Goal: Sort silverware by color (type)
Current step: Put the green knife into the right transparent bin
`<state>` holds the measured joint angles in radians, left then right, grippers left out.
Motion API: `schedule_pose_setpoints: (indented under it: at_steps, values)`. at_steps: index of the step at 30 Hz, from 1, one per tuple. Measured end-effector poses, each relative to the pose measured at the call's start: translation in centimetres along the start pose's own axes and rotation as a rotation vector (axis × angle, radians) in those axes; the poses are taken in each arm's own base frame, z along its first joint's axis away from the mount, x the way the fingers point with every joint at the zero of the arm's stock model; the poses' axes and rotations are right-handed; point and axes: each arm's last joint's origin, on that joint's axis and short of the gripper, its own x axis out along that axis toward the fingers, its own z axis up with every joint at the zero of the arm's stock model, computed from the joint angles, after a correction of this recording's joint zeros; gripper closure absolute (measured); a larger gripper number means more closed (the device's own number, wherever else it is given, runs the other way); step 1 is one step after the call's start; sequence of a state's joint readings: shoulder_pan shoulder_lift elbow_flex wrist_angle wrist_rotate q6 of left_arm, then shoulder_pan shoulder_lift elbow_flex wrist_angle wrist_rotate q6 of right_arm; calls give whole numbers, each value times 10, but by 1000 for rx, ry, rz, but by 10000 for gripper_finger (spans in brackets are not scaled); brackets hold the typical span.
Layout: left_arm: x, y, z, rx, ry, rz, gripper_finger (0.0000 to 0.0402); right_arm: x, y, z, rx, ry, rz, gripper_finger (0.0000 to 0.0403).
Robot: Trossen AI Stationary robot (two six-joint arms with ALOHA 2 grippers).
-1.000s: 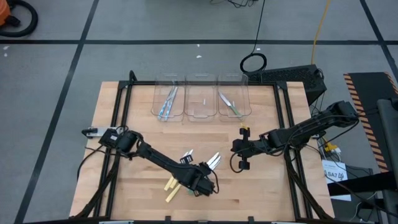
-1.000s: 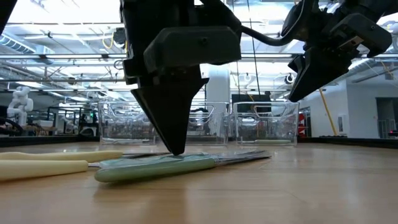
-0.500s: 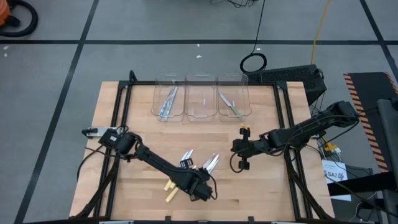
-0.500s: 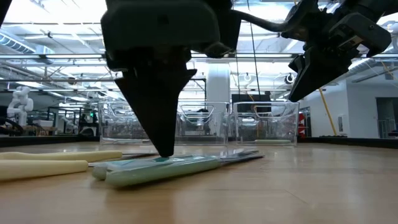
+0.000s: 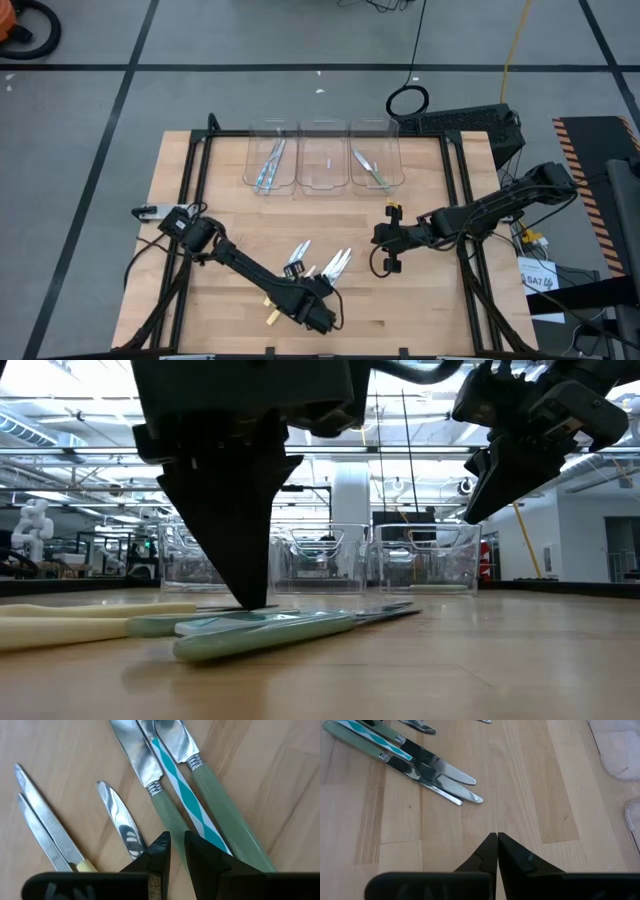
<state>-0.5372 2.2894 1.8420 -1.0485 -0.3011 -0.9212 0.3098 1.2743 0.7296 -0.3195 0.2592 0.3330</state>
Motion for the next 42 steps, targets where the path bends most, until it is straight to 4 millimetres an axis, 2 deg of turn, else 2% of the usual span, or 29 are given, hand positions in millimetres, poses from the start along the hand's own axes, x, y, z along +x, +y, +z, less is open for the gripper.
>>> schedule_pose_setpoints:
  at_steps: [9,15,22,28,31,38,42]
  values:
    - [-7,-12,-17,-44,-40,14,334,0,0,0,1,0,0,394]
    - [-8,-8,-22,-93,-28,72,334,0,0,0,0,0,0,394]
    - [-8,-8,-21,-8,-36,76,334,0,0,0,3,0,0,394]
    - [-10,-12,-24,-13,-46,63,333,0,0,0,0,0,0,394]
    - [-12,-15,-29,2,-50,61,315,0,0,0,0,0,0,394]
    - [-12,-15,-29,-104,-59,61,233,0,0,0,-1,0,0,394]
    - [-11,-14,-28,-161,-59,60,215,0,0,0,-1,0,0,394]
